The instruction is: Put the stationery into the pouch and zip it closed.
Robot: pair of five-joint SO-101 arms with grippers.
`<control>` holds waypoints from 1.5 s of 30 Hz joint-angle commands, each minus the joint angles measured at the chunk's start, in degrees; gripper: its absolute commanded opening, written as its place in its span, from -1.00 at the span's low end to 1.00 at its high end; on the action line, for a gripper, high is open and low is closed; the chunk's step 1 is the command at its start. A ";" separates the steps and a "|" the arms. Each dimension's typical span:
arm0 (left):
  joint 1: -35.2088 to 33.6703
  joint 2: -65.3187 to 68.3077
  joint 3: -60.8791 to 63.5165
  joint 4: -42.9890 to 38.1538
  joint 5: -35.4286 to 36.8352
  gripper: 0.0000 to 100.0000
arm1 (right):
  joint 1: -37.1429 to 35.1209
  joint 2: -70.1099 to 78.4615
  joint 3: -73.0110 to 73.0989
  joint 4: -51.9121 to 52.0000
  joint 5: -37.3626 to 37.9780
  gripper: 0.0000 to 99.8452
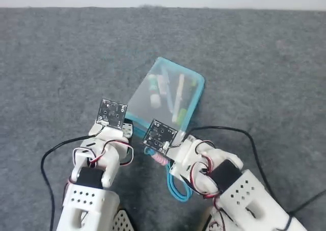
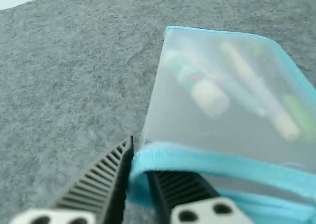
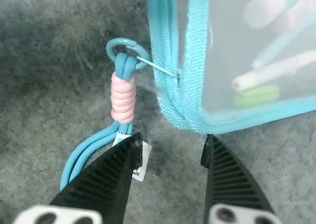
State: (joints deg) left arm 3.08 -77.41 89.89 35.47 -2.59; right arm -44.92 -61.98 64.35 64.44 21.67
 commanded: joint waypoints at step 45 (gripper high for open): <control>-0.35 -0.88 -2.24 -8.35 11.78 -0.98 | 23.25 3.21 -0.09 -17.63 -5.89 -0.77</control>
State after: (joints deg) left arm 2.99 -77.41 89.89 30.11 6.02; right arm -22.33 -65.93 69.10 47.91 16.57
